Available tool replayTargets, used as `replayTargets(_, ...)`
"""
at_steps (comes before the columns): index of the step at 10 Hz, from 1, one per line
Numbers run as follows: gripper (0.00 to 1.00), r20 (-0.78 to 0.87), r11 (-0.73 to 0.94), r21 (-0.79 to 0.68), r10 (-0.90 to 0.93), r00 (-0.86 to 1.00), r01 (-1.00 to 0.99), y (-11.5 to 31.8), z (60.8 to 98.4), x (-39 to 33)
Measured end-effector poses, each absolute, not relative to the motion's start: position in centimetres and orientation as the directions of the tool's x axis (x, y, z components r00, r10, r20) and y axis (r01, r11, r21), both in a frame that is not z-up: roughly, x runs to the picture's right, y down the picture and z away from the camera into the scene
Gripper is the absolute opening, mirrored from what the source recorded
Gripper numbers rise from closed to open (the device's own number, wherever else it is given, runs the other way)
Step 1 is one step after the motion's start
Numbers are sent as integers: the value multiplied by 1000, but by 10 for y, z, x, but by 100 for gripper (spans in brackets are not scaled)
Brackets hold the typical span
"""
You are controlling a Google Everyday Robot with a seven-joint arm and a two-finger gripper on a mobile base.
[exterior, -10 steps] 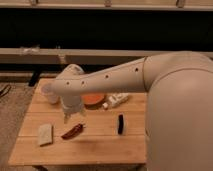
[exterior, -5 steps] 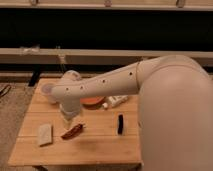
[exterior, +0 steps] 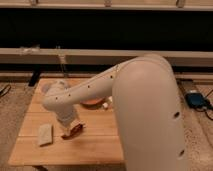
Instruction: Place the pepper on the white sponge
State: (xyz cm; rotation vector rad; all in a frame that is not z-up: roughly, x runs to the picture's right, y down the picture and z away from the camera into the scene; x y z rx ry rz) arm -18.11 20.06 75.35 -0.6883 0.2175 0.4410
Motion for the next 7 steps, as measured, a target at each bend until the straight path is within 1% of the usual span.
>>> replayTargets(3, 65, -351, 707, -571, 250, 902, -418, 217, 763, -189)
replayTargets(7, 65, -410, 702, -554, 239, 880, -448, 228, 785, -186)
